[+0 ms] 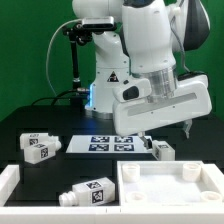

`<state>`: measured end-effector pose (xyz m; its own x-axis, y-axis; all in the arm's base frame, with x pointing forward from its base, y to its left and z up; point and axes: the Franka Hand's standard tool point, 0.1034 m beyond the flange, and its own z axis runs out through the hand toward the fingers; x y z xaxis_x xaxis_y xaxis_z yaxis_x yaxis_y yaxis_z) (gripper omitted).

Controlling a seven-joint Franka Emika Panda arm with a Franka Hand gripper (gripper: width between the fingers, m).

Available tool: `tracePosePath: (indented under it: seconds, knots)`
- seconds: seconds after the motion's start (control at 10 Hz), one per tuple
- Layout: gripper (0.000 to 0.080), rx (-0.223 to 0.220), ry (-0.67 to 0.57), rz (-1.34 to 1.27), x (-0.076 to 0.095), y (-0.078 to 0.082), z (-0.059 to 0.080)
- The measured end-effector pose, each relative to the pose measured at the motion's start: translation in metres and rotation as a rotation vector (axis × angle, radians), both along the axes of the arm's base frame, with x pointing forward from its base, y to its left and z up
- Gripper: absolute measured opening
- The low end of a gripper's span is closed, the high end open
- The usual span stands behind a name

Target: Assemble one leg

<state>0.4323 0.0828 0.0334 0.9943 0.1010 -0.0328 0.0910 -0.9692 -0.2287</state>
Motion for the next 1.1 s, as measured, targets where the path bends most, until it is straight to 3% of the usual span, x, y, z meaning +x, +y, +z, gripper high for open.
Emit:
tracePosePath:
  seconds: [0.3,0.4,0.5,0.6,0.9,1.0,1.1]
  knots:
    - [0.0649,0.049,0.170,0.050,-0.008,0.010,0.004]
    - [0.0649,0.041,0.270,0.096,-0.013,0.008,0.008]
    - [0.0649,-0.031,0.377,0.152,-0.009,-0.005,0.016]
    - [0.0649,-0.102,0.457,0.178,-0.003,-0.005,0.022]
    - [0.0649,-0.045,0.573,0.284,-0.011,-0.012,0.010]
    - [0.0649,-0.039,0.631,0.308,-0.013,-0.006,0.012]
    - [0.0649,-0.038,0.613,0.308,-0.008,-0.005,0.010]
